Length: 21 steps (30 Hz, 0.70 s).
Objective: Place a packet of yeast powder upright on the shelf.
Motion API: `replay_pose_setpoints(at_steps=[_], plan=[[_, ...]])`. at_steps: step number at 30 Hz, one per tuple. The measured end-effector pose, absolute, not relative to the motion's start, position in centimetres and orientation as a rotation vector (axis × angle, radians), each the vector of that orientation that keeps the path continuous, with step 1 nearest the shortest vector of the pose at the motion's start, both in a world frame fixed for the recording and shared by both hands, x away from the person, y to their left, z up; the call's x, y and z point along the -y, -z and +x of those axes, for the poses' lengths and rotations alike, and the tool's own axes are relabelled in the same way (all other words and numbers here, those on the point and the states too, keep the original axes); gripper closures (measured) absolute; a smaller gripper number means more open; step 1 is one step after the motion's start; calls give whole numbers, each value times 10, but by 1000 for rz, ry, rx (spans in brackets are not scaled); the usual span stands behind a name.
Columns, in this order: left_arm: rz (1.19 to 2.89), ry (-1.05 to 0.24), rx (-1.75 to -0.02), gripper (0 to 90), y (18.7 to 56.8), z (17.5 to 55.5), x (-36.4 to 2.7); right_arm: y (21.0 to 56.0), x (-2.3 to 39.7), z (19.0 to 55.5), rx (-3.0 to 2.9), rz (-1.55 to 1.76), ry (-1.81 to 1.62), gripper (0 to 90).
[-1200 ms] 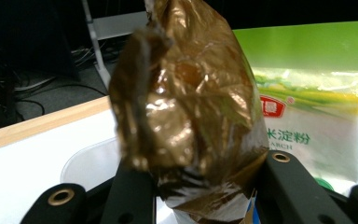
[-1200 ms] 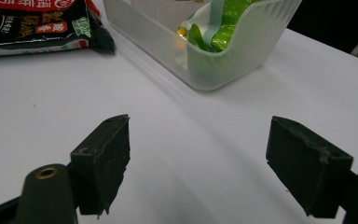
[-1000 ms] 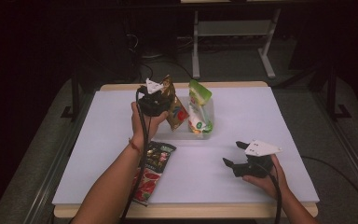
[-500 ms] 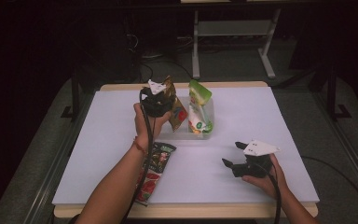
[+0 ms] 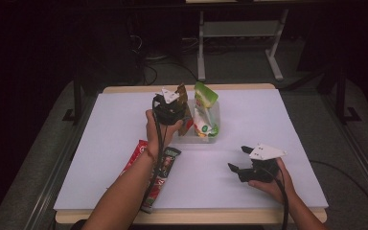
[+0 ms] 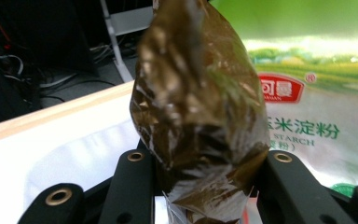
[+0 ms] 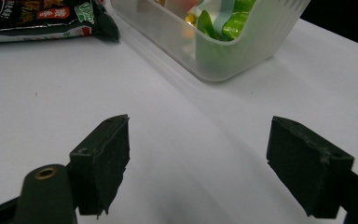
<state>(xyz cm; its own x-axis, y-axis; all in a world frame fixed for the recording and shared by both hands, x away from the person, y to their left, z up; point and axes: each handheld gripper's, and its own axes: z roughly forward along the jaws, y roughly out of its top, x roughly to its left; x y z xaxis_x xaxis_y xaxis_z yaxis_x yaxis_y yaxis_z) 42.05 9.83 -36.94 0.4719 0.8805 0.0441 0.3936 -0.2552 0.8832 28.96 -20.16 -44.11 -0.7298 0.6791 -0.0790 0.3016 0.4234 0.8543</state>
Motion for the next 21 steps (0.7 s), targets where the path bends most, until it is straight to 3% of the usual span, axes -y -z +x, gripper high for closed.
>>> replay_pose_setpoints(at_steps=[21], plan=[[1909,-612,-1001,626,384,416,-101,441,202,290,-2261,840,-1226,212]])
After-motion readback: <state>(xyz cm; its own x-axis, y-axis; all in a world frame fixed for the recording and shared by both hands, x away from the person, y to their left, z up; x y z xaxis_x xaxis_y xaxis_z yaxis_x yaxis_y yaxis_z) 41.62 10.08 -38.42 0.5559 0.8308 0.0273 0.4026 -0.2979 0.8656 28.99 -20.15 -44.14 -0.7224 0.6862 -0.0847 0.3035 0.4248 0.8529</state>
